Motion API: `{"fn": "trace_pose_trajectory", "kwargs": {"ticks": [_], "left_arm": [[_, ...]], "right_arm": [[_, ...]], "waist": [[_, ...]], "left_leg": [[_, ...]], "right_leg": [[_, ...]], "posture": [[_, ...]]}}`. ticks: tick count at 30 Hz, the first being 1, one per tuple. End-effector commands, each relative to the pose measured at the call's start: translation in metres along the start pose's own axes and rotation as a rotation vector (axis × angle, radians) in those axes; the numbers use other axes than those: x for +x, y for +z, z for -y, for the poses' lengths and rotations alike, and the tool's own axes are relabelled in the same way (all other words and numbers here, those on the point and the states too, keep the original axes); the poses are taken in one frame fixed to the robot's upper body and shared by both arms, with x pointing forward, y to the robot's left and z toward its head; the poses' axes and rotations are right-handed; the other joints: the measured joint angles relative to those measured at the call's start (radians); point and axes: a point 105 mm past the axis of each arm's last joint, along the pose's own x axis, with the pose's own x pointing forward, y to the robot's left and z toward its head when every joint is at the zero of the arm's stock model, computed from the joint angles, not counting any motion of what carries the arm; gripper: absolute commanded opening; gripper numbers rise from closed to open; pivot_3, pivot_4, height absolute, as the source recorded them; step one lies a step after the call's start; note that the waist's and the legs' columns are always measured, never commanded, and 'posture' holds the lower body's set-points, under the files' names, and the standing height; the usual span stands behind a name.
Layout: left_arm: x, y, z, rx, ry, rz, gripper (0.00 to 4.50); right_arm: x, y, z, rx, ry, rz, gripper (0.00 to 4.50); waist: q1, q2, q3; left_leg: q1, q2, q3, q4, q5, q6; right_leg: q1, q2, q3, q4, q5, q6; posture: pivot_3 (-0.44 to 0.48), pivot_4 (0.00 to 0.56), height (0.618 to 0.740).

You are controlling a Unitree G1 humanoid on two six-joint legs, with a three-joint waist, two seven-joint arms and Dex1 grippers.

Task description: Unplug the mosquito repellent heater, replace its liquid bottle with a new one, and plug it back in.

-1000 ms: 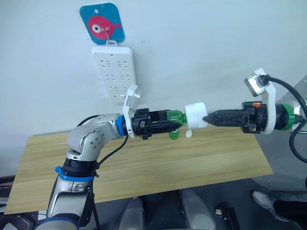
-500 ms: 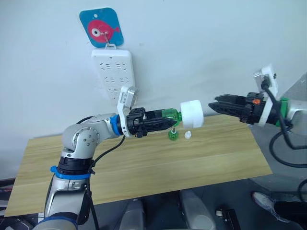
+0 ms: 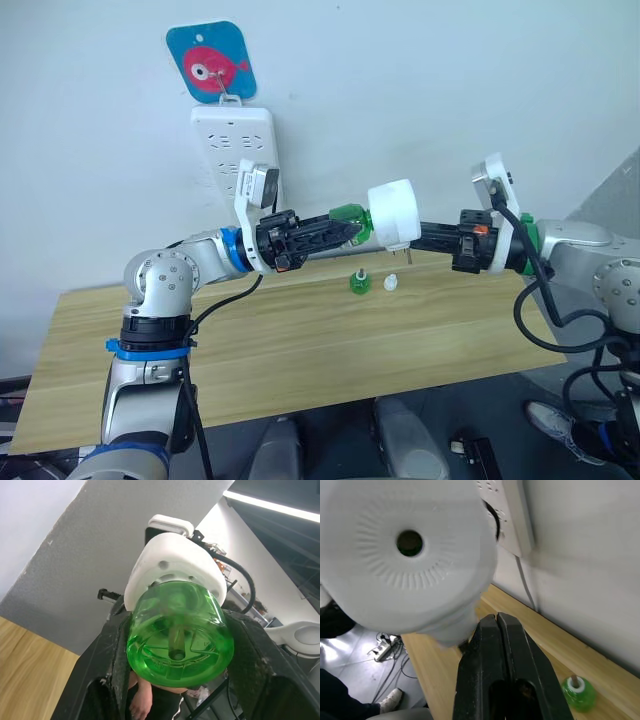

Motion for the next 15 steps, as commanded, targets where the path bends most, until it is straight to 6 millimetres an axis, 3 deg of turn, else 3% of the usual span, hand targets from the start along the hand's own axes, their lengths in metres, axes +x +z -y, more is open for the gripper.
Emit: {"fn": "trace_pose_trajectory", "kwargs": {"ticks": [1,15], "left_arm": [[0.001,0.011,0.007,0.028,-0.028,0.032,2.28],[0.002,0.006,-0.007,0.136,0.049,0.0,2.28]], "right_arm": [[-0.003,0.015,-0.013,-0.038,0.052,0.031,0.0],[-0.013,0.041,-0.047,0.02,0.161,0.061,0.0]], "waist": [[-0.001,0.0,0.0],[-0.004,0.0,-0.002]], "left_leg": [[0.0,0.0,0.0,0.0,0.0,0.0],[0.0,0.0,0.0,0.0,-0.001,0.001]], "right_leg": [[0.0,0.0,0.0,0.0,0.0,0.0],[0.0,0.0,0.0,0.0,0.0,0.0]], "posture": [[-0.224,0.143,0.74],[-0.23,0.146,0.74]]}}
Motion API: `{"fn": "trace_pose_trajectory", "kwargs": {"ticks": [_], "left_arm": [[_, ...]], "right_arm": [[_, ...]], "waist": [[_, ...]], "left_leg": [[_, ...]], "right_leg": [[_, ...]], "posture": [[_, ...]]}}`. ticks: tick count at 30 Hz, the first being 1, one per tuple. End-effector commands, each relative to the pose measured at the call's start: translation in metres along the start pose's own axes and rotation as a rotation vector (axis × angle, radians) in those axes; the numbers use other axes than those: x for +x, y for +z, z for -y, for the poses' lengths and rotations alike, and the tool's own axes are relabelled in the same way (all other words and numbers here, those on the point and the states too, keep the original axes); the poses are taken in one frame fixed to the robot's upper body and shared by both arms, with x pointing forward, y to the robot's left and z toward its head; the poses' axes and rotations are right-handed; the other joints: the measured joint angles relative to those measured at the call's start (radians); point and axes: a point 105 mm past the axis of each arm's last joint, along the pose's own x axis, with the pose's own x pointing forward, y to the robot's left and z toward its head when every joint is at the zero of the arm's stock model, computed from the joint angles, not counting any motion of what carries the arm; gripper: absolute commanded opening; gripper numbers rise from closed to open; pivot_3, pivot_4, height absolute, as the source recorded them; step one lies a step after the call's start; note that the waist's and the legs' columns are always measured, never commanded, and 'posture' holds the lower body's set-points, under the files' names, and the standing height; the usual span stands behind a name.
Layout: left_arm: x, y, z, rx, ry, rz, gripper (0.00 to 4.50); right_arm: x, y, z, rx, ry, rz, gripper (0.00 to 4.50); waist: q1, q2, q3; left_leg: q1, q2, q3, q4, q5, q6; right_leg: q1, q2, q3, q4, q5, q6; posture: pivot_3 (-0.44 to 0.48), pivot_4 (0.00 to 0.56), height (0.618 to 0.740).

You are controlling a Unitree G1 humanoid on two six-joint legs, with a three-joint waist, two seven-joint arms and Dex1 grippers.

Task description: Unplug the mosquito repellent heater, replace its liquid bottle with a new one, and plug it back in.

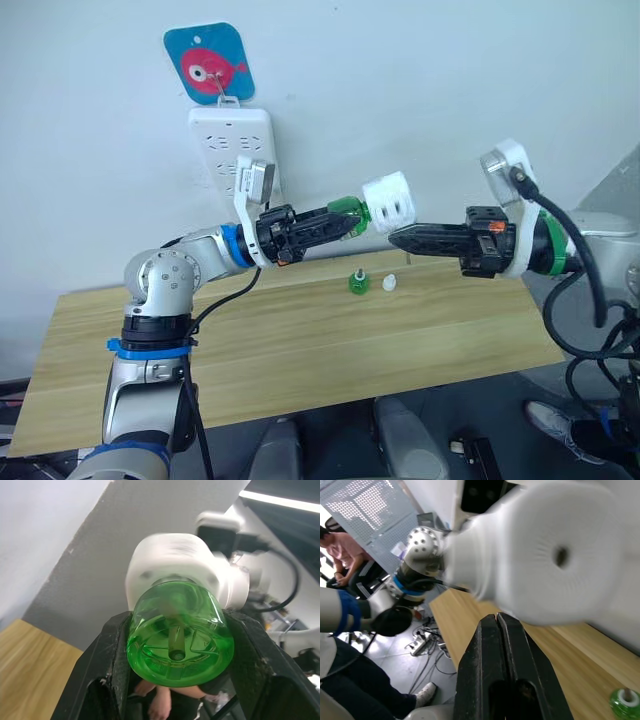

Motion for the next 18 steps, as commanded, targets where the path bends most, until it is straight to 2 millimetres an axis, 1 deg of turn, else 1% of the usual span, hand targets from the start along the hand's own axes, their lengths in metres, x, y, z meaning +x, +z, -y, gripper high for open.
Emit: {"fn": "trace_pose_trajectory", "kwargs": {"ticks": [1,4,7,14,18], "left_arm": [[0.003,0.003,0.005,0.055,-0.025,-0.006,2.28],[0.003,-0.001,0.006,0.067,-0.04,-0.033,2.28],[0.003,-0.005,0.009,0.08,-0.059,-0.062,2.28],[0.0,-0.013,0.013,0.096,-0.084,-0.119,2.28],[-0.001,-0.015,0.016,0.093,-0.104,-0.137,2.28]], "right_arm": [[0.0,0.016,-0.011,-0.033,0.016,0.053,0.0],[0.005,0.025,-0.009,-0.032,-0.008,0.087,0.0],[0.007,0.027,-0.004,-0.026,-0.038,0.093,0.0],[0.003,0.036,0.001,-0.014,-0.038,0.081,0.0],[0.001,0.036,0.003,-0.01,-0.017,0.042,0.0]], "waist": [[0.0,0.0,0.0],[-0.002,0.0,-0.001],[-0.003,0.0,-0.001],[-0.004,0.001,-0.001],[-0.004,0.001,-0.001]], "left_leg": [[0.0,0.0,0.0,0.0,0.0,0.0],[0.0,0.0,0.0,0.0,0.0,0.0],[0.0,0.0,0.0,0.0,0.0,0.0],[0.0,0.0,0.0,0.0,0.0,0.001],[0.0,0.0,0.0,0.0,0.0,0.001]], "right_leg": [[0.0,0.0,0.0,0.0,0.0,0.0],[0.0,0.0,0.0,0.0,0.0,0.0],[0.0,0.0,0.0,0.0,0.0,0.0],[0.0,0.0,0.0,0.0,0.0,0.0],[0.0,0.0,0.0,0.0,0.0,0.0]], "posture": [[-0.234,0.148,0.74],[-0.236,0.15,0.74],[-0.234,0.15,0.74],[-0.233,0.15,0.74],[-0.233,0.15,0.74]]}}
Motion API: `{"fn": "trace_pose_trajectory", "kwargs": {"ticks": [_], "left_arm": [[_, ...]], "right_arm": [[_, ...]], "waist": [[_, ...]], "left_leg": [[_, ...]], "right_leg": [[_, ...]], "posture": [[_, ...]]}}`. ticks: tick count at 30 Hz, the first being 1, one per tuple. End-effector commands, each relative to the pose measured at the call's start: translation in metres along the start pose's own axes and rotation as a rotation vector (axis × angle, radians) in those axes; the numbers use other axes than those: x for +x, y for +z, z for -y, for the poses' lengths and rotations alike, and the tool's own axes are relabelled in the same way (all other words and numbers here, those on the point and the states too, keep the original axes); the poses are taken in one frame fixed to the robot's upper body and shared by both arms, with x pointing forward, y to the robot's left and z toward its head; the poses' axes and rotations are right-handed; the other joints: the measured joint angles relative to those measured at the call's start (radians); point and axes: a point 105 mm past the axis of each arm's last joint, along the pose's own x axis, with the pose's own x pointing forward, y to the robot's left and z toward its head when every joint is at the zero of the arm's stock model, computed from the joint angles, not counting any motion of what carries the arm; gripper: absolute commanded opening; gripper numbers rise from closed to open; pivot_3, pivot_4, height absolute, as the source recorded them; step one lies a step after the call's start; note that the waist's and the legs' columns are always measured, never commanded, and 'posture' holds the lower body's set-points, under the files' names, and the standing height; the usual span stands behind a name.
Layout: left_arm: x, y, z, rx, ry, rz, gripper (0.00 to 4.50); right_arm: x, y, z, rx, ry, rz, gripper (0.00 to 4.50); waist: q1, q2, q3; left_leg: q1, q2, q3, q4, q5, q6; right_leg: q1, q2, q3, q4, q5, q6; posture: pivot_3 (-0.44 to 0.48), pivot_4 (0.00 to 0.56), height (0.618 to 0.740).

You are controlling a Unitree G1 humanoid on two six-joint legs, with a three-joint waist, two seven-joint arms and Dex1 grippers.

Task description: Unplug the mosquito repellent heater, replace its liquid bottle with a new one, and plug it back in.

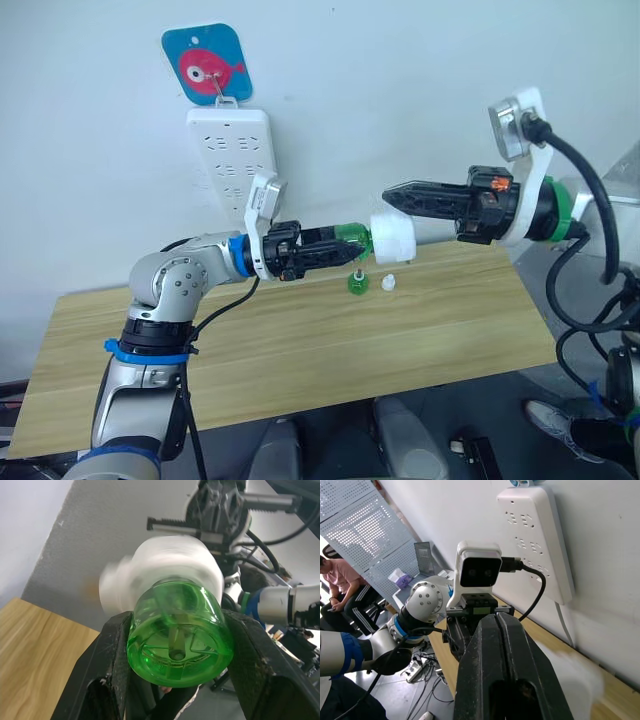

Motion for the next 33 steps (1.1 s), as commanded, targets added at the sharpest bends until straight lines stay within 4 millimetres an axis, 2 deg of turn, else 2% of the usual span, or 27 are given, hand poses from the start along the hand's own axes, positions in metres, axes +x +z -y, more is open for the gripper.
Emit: {"fn": "trace_pose_trajectory", "kwargs": {"ticks": [1,11,23,33], "left_arm": [[0.002,0.005,0.012,0.048,-0.059,-0.01,2.28],[0.001,0.011,0.023,-0.014,-0.115,0.004,2.28],[-0.001,0.027,0.017,-0.059,-0.08,0.101,2.28],[0.0,0.035,0.013,-0.076,-0.058,0.149,2.28]], "right_arm": [[-0.004,0.005,-0.003,-0.03,0.032,-0.032,0.0],[0.001,-0.013,0.025,0.031,0.005,-0.062,0.0],[-0.001,-0.042,0.002,0.124,0.114,-0.143,0.0],[-0.002,-0.046,0.003,0.171,0.074,-0.105,0.0]], "waist": [[0.0,0.0,0.0],[-0.009,0.001,-0.002],[-0.02,0.001,-0.011],[-0.023,0.002,-0.016]], "left_leg": [[0.0,0.0,0.0,0.0,0.0,0.0],[0.0,0.0,0.0,0.0,0.0,0.0],[0.0,0.0,-0.001,0.0,0.0,0.0],[0.0,0.0,0.0,0.0,0.0,0.0]], "right_leg": [[0.0,0.0,0.0,0.0,0.0,0.0],[0.0,0.0,0.0,0.0,0.0,0.0],[0.0,0.0,0.0,0.0,0.0,0.0],[0.0,0.0,0.0,0.0,0.0,0.0]], "posture": [[-0.233,0.145,0.74],[-0.227,0.137,0.74],[-0.228,0.133,0.74],[-0.228,0.133,0.74]]}}
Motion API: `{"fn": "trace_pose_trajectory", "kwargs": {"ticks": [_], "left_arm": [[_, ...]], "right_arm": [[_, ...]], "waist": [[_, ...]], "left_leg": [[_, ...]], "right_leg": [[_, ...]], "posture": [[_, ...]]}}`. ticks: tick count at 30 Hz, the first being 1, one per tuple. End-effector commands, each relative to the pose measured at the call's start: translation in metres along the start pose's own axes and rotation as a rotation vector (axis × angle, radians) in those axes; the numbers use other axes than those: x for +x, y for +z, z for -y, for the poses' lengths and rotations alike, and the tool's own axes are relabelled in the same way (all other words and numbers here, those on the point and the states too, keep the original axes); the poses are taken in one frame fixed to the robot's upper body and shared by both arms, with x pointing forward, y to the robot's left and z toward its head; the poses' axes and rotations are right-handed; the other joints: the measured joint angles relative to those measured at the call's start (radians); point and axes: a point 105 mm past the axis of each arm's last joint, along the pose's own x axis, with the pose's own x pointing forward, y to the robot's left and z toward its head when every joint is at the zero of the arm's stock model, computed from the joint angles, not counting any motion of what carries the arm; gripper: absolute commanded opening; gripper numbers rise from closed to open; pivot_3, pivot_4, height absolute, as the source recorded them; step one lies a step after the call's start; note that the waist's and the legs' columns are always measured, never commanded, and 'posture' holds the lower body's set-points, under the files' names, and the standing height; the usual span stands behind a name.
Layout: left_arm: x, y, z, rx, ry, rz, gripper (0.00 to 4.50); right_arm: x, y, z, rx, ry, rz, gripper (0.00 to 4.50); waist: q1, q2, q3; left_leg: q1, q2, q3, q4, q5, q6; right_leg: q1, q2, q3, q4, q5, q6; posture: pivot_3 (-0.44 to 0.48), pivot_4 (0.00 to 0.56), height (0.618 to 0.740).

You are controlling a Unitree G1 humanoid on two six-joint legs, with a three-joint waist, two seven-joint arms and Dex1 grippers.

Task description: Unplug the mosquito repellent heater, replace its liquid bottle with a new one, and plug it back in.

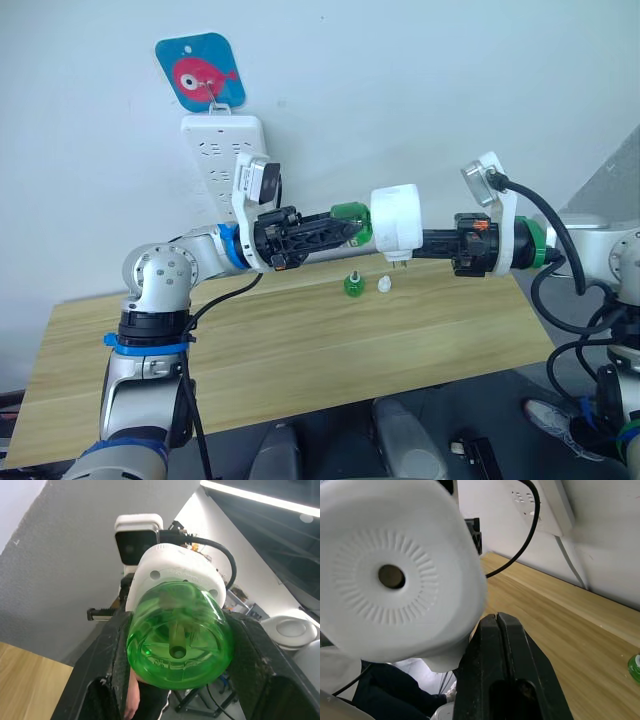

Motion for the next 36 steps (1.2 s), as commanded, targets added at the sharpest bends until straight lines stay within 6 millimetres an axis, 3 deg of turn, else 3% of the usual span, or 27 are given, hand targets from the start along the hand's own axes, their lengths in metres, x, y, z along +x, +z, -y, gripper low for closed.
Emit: {"fn": "trace_pose_trajectory", "kwargs": {"ticks": [1,14,36], "left_arm": [[-0.003,0.012,0.0,0.04,0.031,0.032,2.28],[-0.002,0.016,-0.012,0.114,0.109,0.062,2.28],[-0.004,0.008,-0.015,0.135,0.12,0.026,2.28]], "right_arm": [[0.001,0.005,-0.02,-0.032,0.081,0.02,0.0],[-0.005,0.007,-0.034,-0.005,0.115,0.013,0.0],[-0.003,0.015,-0.046,0.058,0.155,0.062,0.0]], "waist": [[-0.001,0.0,0.0],[0.0,0.0,0.0],[0.0,0.0,0.0]], "left_leg": [[0.0,0.0,0.0,0.0,0.0,0.0],[0.0,0.0,0.0,0.0,0.0,0.0],[0.0,0.0,0.0,0.0,0.0,0.0]], "right_leg": [[0.0,0.0,0.0,0.0,0.0,0.0],[0.0,0.0,0.0,0.0,0.0,0.0],[0.0,0.001,0.0,-0.001,0.0,0.0]], "posture": [[-0.228,0.133,0.74],[-0.23,0.139,0.74],[-0.236,0.145,0.74]]}}
